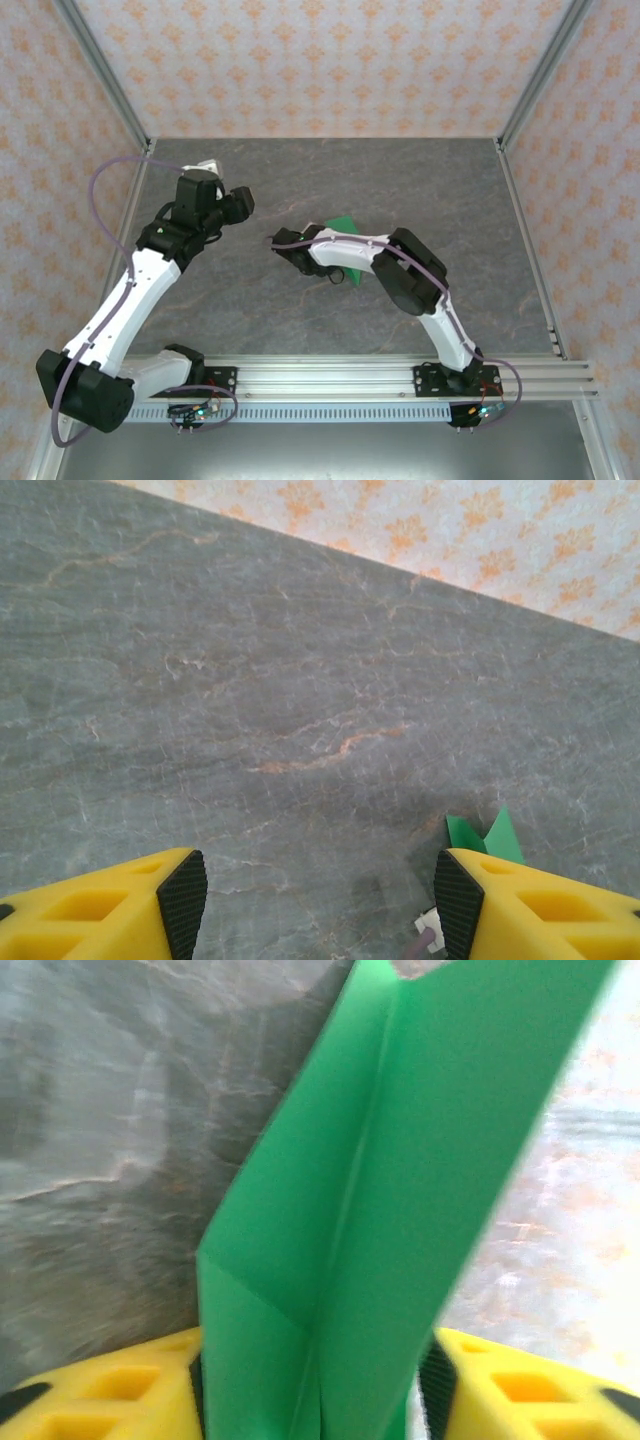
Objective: Fold a paper plane with a square sheet of paper (fold left side to right side)
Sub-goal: Turn over the paper at the center of the table, then fold the wing for the fifth time at the center of the table.
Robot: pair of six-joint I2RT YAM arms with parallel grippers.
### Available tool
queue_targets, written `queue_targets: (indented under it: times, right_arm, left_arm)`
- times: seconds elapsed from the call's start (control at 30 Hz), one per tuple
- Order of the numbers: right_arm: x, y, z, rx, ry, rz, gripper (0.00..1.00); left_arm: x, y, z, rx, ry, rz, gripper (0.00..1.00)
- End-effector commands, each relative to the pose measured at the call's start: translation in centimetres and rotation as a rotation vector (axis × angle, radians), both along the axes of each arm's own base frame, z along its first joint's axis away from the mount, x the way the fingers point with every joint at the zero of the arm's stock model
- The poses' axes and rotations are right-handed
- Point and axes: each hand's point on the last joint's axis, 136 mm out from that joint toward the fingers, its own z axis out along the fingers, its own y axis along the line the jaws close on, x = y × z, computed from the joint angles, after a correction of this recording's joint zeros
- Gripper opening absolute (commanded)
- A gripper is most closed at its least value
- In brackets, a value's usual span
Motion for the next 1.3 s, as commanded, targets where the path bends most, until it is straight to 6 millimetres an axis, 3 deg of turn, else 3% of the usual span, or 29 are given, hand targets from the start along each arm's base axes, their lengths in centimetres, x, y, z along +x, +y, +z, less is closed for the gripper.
queue_targets:
  times: [0.0,0.1,0.23,0.47,0.6,0.83,1.1,1.27]
  right_arm:
    - [-1.4,2.4,3.1,0.220,0.023,0.014,0.68]
    - [-1.8,2.7,5.5,0.322,-0.003,0.022,0.78]
    - [-1.3,1.8,9.1,0.442,-0.074,0.000,0.85]
    - [0.5,-3.9,14.0,0.830,-0.169,-0.190,0.93]
    - [1.2,-7.6,14.4,1.133,-0.170,-0.329,1.00]
    - [1.5,-12.1,13.2,1.405,-0.167,-0.493,1.00]
    - [1.7,-12.5,12.0,1.569,-0.078,-0.500,1.00]
    - [1.8,-10.8,11.3,1.593,0.040,-0.417,0.94]
  left_arm:
    - [0.5,-1.1,-0.4,-0.055,0.015,-0.022,0.65]
    - [1.2,-2.8,-2.0,-0.118,0.067,-0.071,0.65]
    - [2.4,-6.8,-4.8,-0.266,0.157,-0.194,0.65]
    - [3.8,-14.1,-9.4,-0.442,0.303,-0.348,0.64]
    - [4.7,-17.2,-11.6,-0.479,0.363,-0.391,0.64]
    - [6.5,-19.9,-14.8,-0.519,0.427,-0.405,0.63]
    - [7.6,-21.6,-18.9,-0.530,0.506,-0.417,0.55]
    - [8.1,-22.2,-19.5,-0.527,0.481,-0.462,0.29]
